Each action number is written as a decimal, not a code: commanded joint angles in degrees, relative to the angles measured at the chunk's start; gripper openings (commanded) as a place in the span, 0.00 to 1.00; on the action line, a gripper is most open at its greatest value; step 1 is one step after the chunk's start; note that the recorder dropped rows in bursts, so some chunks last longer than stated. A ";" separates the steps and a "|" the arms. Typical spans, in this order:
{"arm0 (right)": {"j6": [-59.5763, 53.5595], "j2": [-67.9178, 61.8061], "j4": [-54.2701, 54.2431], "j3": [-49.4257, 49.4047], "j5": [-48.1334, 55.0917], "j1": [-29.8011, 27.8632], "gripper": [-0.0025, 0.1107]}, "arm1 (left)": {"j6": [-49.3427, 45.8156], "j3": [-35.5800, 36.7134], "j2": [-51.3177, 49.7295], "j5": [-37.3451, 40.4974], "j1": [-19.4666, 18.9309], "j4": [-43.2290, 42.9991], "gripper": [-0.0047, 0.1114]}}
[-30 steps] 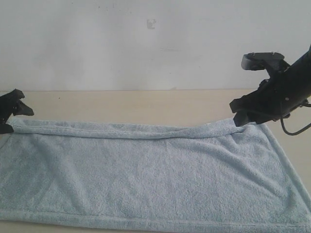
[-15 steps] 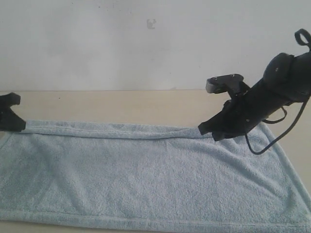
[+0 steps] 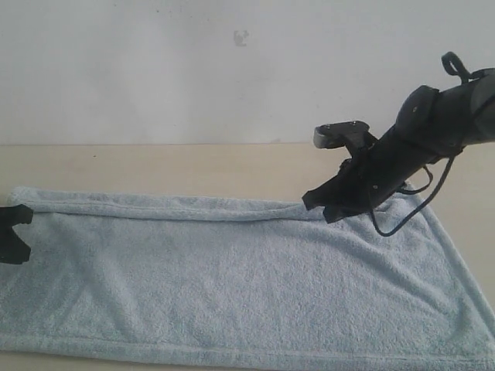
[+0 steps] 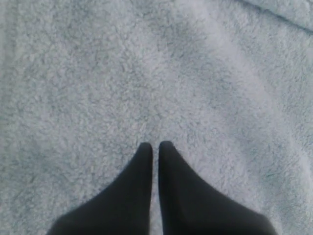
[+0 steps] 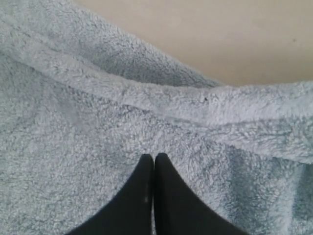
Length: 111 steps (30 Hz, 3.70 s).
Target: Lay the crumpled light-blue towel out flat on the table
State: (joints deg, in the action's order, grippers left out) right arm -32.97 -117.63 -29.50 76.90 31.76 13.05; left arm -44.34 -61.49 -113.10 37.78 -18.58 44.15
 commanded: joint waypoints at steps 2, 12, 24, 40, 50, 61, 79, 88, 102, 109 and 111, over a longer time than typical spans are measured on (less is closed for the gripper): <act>-0.58 -1.44 -0.18 0.35 0.04 0.11 0.02 | -0.24 1.73 -0.20 -2.85 -0.05 -1.47 0.08; -0.58 -5.82 -0.42 4.56 1.28 0.11 0.02 | -0.24 3.55 -2.04 -4.61 -0.05 -2.51 0.08; 0.07 -9.93 -0.42 12.27 3.07 0.11 0.02 | 5.50 4.54 -8.71 -5.74 -0.05 -9.12 0.08; 12.25 -20.65 4.12 49.28 15.91 -3.92 0.02 | 5.89 4.54 -9.25 -4.84 -0.05 -7.30 0.08; 1.52 -15.47 0.52 41.53 27.18 0.67 0.02 | 5.71 4.54 -9.25 -6.18 -0.05 -5.64 0.08; -4.58 -16.16 0.33 39.56 29.78 9.66 0.02 | 5.71 4.54 -9.25 -6.22 -0.05 -4.10 0.08; -3.57 -23.79 1.58 39.79 22.72 10.42 0.02 | 5.61 4.54 -9.25 -6.22 -0.05 -3.49 0.08; -2.08 -24.81 2.22 39.79 16.06 10.31 0.02 | 5.27 4.54 -9.25 -5.85 -0.05 -3.26 0.08; 9.94 -26.27 3.44 52.34 11.79 -1.10 0.02 | 5.27 4.54 -9.25 -5.99 -0.05 -3.26 0.08; 2.91 -21.51 0.00 54.42 21.77 -4.49 0.02 | 4.86 4.54 -9.25 -7.75 -0.05 -3.26 0.08; -0.05 -20.76 -4.90 54.42 24.10 -4.49 0.02 | 4.86 4.17 -8.87 -7.34 -0.05 -3.26 0.08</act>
State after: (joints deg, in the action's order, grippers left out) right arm -29.91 -139.75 -30.14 130.82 52.93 8.68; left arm -38.87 -59.42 -117.11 35.05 -19.28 46.34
